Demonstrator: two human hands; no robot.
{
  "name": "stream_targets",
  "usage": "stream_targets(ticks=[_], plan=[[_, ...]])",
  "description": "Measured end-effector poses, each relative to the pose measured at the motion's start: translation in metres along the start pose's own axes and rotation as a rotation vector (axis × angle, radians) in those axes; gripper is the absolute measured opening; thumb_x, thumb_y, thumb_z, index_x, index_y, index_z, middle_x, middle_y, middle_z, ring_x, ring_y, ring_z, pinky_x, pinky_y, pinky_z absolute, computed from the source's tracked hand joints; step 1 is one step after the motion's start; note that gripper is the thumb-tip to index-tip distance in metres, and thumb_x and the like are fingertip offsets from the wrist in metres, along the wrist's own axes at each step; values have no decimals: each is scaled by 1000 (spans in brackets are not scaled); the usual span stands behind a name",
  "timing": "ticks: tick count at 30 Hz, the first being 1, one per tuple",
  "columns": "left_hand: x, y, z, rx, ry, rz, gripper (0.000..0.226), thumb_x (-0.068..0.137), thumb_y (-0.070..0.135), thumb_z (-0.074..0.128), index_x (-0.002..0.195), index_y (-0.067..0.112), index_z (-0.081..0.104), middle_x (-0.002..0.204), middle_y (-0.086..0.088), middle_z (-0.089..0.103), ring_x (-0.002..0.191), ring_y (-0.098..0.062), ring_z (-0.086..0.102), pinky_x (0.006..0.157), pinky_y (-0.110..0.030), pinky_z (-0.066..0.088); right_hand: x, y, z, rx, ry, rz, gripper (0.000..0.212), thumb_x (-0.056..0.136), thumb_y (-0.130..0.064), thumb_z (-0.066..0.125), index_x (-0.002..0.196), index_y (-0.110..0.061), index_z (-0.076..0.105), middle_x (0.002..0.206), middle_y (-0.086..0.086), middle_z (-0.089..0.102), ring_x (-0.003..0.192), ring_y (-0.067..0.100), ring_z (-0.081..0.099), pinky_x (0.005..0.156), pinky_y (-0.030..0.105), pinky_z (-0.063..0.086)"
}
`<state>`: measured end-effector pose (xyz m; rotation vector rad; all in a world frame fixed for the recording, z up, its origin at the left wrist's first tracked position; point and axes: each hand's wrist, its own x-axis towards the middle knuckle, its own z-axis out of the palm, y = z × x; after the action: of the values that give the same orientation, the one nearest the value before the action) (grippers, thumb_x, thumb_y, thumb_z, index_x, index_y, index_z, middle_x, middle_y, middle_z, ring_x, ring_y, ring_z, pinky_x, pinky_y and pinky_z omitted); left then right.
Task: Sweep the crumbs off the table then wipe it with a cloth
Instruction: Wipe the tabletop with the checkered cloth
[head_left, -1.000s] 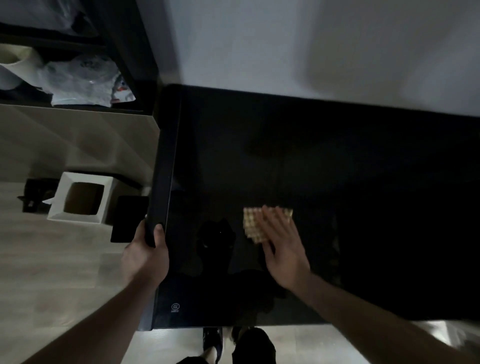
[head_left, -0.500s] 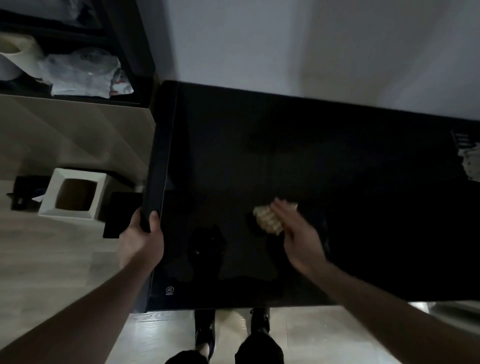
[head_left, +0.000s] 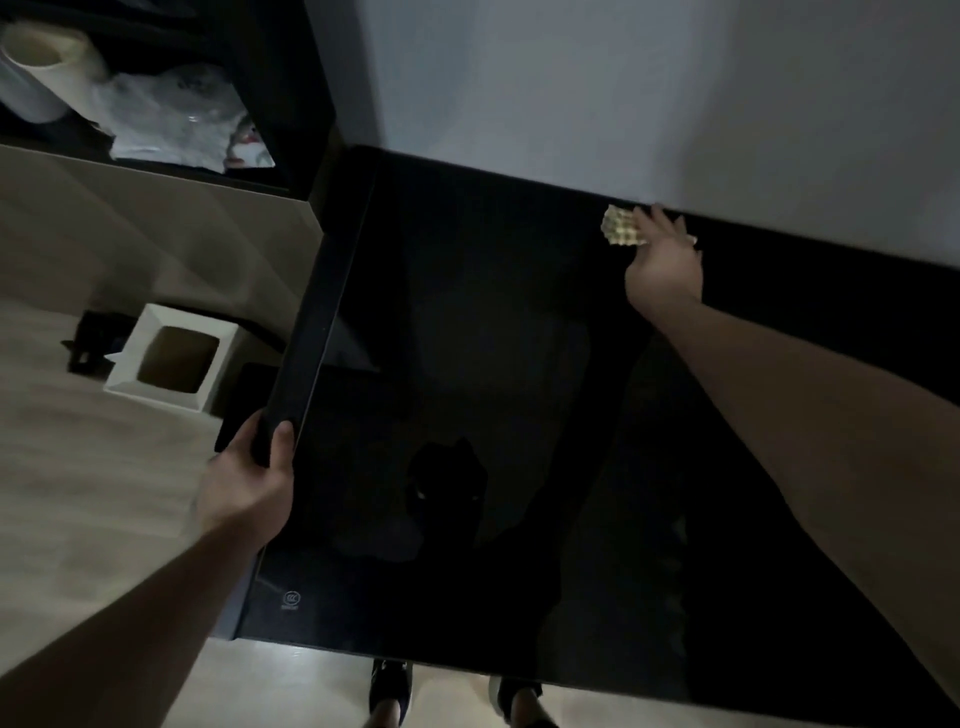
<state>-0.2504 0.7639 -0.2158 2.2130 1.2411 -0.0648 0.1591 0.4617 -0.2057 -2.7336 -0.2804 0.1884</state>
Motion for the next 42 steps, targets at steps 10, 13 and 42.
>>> stream_targets(ticks=[10, 13, 42], plan=[[-5, 7, -1, 27, 16, -17, 52, 103, 53, 40, 138, 19, 55, 122, -21, 69, 115, -45, 63, 89, -48, 52, -136, 7, 45, -41, -46, -367, 53, 101, -30, 45, 152, -20, 49, 164, 5, 41, 155, 29, 29, 127, 51, 21], [-8, 10, -4, 25, -2, -14, 54, 102, 55, 38, 137, 18, 55, 121, -20, 70, 114, -44, 63, 90, -49, 51, -216, 5, 52, -6, -119, -442, 53, 101, -25, 49, 154, -20, 49, 165, 4, 39, 157, 28, 25, 127, 50, 18], [-10, 14, 21, 139, 188, -103, 53, 95, 59, 25, 121, 22, 54, 109, -29, 68, 105, -53, 62, 92, -60, 51, -27, 70, -32, -141, -69, -65, 57, 104, -17, 41, 160, -29, 36, 172, 4, 20, 157, 46, 12, 130, 50, 9]])
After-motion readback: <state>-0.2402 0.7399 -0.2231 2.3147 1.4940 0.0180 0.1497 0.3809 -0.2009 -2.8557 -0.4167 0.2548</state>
